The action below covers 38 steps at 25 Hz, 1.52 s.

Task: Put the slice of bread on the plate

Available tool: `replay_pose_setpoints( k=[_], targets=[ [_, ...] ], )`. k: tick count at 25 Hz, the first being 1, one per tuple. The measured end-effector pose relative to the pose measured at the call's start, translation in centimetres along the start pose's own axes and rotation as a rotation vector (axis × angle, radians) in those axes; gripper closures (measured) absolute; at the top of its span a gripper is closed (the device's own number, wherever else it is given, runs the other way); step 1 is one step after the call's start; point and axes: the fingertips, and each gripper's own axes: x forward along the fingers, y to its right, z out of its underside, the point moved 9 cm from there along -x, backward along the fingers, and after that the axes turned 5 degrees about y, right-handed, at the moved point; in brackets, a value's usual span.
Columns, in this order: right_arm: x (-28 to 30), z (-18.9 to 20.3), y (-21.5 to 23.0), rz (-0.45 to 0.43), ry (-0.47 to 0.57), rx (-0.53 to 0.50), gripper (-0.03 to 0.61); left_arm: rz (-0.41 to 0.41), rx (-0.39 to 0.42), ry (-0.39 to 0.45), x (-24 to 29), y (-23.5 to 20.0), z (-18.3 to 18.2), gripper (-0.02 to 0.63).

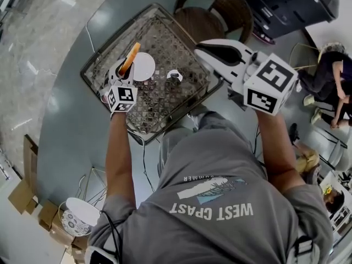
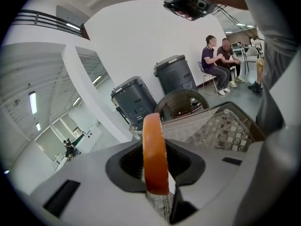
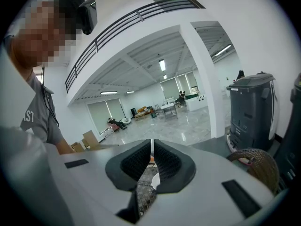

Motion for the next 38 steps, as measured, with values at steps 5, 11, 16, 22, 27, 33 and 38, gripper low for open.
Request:
replay_pose_setpoints(
  k=[5,11,16,22,27,33,38],
  targets=[
    [0.5,0.5,1.0,0.001,-0.019,0.009,0.569,0.014,0.061,-0.047,2.4,1.4,1.5,0.512],
    [0.6,0.9,1.8,0.010,-0.039,0.022,0.569,0.031,0.116,-0.115,4.2,3.1,3.4,0.512],
    [1.0,1.7,2.6,0.013,-0.059,0.035,0.569,0.051,0.201,-0.156,5.7,4.6,5.1,0.512],
    [1.8,2.2,3.3,0.005,-0.078,0.046,0.569,0.061,0.290,-0.211,7.5,6.2,6.5,0.512],
    [2.3,2.2,3.5,0.004,-0.093,0.053,0.569,0.112,0.294,-0.237,8.4,7.3,7.1,0.512],
    [2.2,2.9,3.8,0.012,-0.104,0.066,0.569,0.189,0.266,-0.270,9.3,8.8,7.7,0.512],
    [2.0,3.2,3.6,0.013,-0.105,0.071,0.569,0.225,0.248,-0.293,9.5,9.9,8.0,0.495]
  ],
)
